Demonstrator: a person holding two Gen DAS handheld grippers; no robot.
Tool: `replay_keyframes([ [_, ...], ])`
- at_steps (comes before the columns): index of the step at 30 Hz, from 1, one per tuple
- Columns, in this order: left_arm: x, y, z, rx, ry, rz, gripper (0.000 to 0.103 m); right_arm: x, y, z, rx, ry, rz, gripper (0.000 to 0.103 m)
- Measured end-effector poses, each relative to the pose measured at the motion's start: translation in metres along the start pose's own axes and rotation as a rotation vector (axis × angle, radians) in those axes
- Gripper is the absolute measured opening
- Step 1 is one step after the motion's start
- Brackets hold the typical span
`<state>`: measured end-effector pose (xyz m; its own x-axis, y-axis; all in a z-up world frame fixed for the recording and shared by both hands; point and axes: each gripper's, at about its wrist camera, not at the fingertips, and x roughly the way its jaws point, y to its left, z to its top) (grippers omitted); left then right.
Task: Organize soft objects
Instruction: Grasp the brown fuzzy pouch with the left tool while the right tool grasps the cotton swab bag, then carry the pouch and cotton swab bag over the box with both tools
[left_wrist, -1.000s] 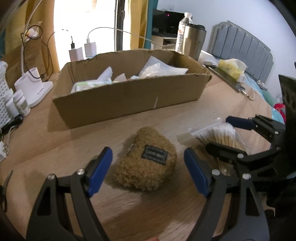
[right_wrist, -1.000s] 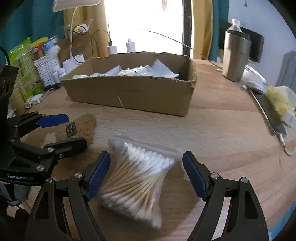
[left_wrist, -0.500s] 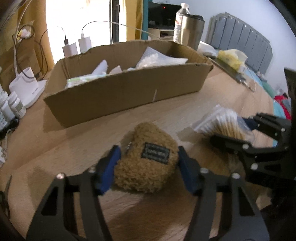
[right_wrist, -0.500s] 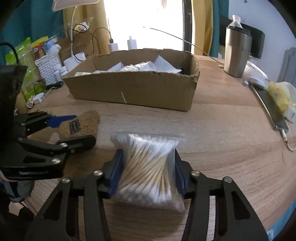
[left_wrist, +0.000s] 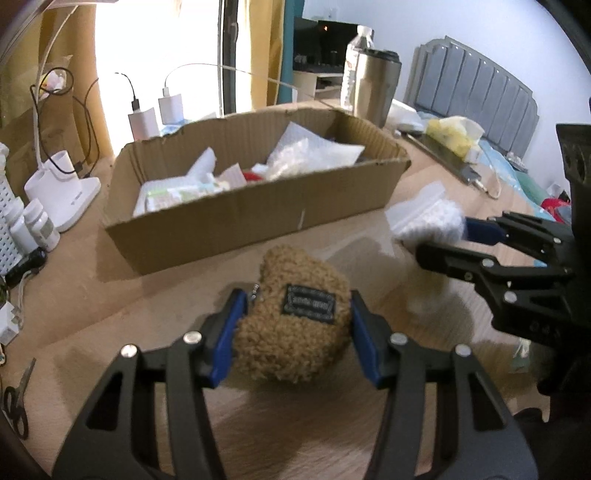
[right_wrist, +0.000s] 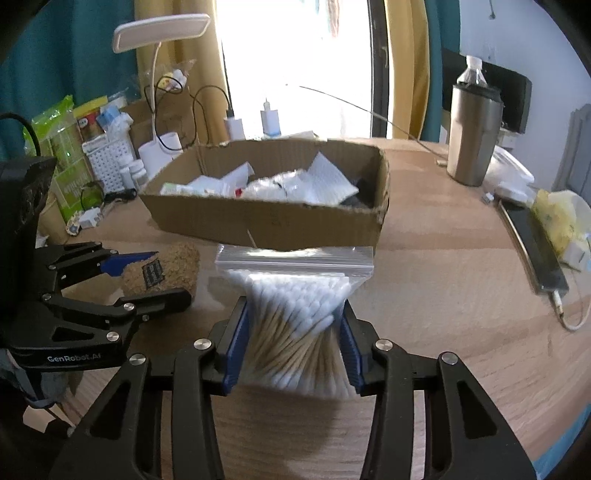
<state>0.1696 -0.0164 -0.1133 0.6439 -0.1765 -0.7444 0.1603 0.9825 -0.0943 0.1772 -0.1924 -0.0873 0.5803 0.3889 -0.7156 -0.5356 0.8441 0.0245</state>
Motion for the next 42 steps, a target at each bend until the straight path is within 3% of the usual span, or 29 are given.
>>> replay_keyframes([
  [23,-0.037,0.014,0.047,-0.028,-0.128,0.023,0.056,-0.015,-0.020,0.055,-0.022,-0.116,0.049,0.046],
  [42,-0.027,0.034,0.081,-0.041,-0.187,0.023,0.056,-0.004,-0.031,0.089,-0.028,-0.151,0.050,0.046],
])
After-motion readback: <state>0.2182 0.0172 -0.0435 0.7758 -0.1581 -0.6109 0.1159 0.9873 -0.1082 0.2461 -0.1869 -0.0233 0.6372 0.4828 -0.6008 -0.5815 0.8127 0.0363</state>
